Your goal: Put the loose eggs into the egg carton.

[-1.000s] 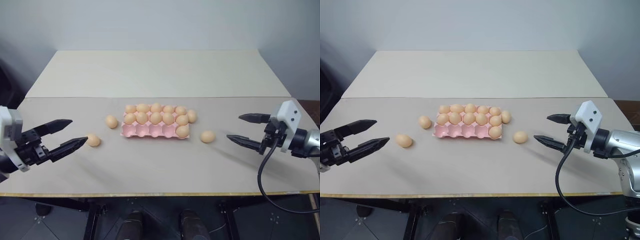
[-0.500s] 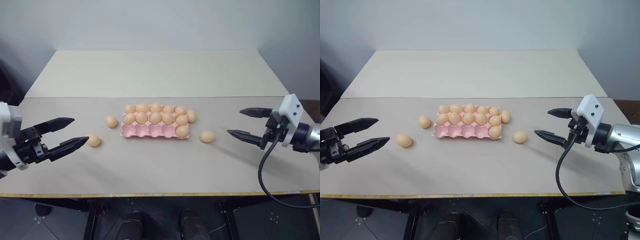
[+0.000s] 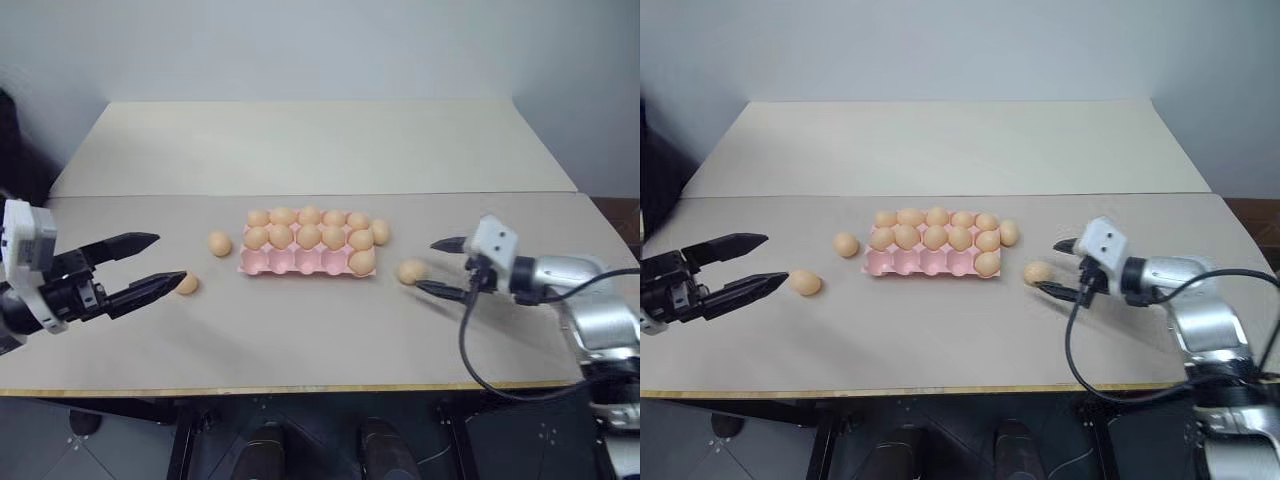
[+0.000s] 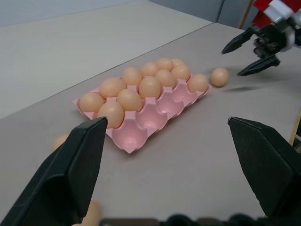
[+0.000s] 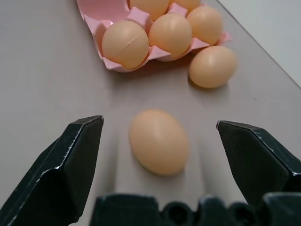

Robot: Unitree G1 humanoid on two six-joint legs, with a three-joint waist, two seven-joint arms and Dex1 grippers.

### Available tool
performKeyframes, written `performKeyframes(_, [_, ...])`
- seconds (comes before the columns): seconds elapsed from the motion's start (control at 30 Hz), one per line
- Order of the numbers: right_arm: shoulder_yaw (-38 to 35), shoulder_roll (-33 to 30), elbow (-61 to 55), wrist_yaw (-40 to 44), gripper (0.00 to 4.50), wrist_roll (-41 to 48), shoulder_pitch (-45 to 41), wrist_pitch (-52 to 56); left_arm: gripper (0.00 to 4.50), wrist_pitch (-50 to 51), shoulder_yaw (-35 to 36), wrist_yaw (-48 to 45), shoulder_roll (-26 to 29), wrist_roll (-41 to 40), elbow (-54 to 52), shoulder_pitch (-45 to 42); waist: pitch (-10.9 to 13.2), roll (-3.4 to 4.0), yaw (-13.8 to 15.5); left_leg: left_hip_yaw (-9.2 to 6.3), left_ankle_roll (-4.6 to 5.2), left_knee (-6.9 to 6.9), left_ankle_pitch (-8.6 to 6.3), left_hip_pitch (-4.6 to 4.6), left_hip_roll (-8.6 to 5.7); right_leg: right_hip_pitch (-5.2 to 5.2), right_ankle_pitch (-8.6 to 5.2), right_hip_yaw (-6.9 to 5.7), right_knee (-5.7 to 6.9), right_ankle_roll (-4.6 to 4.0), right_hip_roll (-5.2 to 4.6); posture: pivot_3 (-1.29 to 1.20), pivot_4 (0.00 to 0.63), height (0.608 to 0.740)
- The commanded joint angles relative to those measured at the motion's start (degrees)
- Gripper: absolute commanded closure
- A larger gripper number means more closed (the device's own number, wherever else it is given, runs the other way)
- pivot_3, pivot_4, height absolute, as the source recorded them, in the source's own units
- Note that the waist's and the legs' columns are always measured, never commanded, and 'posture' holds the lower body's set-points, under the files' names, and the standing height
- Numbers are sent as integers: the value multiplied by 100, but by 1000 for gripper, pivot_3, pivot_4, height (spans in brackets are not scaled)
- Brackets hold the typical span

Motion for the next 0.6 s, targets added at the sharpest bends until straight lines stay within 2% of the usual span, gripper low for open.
performKeyframes(0.03, [166,81,475,18,0,-328,-247,-462,19,-140,74,-57,39,11,30,-89,0,0,15,0,0,0,0,-4,0,-3,0,0,0,0,0,0,150,740])
performKeyframes(0.13, [335,226,947,-3,0,-529,-425,-692,19,-162,122,-86,18,21,-5,-1,0,0,18,0,-1,0,0,-6,-1,-4,0,0,-2,0,-1,0,150,740])
performKeyframes(0.17, [349,304,1068,-95,182,-587,-484,-702,3,-156,145,-77,12,18,-27,29,0,0,17,0,-1,0,0,-6,0,-5,0,0,-1,-1,-1,0,150,740])
performKeyframes(0.23, [348,378,1214,-117,643,-628,-545,-773,0,-146,178,-48,2,7,-67,69,0,0,13,0,-1,0,0,-4,0,-4,1,0,1,-1,0,0,150,740])
performKeyframes(0.4, [143,300,860,-45,2252,-450,-426,-719,0,-152,259,-18,0,-5,-103,135,1,1,12,0,-1,0,0,-4,1,-4,1,1,0,-1,0,0,150,740])
performKeyframes(0.53, [-57,251,-114,-79,2384,-157,-376,-316,0,-163,278,-1,-18,-23,-131,164,1,2,12,-1,-1,0,0,-4,0,-6,1,1,1,-1,0,0,150,740])
performKeyframes(0.6, [29,456,-678,-106,2384,58,-548,48,0,-166,261,2,-38,-38,-133,164,1,2,-6,-1,-1,0,0,-3,1,-5,1,1,2,-1,0,0,150,740])
